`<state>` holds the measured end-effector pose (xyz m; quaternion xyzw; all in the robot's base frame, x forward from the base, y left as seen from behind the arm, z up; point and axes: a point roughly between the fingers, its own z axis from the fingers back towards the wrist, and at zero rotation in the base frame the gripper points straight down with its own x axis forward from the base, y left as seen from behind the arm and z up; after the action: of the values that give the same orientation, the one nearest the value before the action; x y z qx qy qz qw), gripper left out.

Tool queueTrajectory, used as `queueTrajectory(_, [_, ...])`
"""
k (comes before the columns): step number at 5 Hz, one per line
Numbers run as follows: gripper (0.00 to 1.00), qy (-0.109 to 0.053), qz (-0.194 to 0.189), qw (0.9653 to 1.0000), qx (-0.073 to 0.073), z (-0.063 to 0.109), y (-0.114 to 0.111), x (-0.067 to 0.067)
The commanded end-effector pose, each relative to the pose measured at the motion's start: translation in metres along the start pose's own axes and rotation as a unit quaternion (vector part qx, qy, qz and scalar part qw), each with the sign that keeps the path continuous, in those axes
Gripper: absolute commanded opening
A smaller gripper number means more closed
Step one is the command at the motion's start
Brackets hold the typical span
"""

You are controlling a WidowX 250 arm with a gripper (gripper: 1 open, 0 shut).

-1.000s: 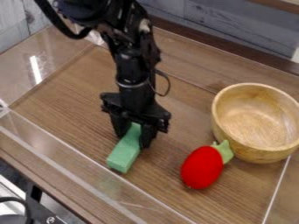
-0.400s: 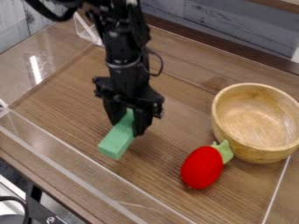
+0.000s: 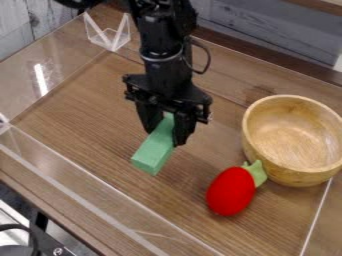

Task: Put the green block in the brown bowl

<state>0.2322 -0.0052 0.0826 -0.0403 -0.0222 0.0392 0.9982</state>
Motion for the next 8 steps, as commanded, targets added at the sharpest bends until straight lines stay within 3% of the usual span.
queueTrajectory(1, [0.00,-0.044,0.002,0.9990,0.001,0.019,0.003,0.008])
queueTrajectory(3, [0.00,-0.065,0.000,0.9978,0.014,0.020,0.010,0.016])
queueTrajectory(6, [0.00,-0.084,0.050,0.9948,0.030,0.015,0.015,0.032])
queueTrajectory(8, [0.00,-0.093,0.015,0.9949,0.037,-0.003,0.005,0.028])
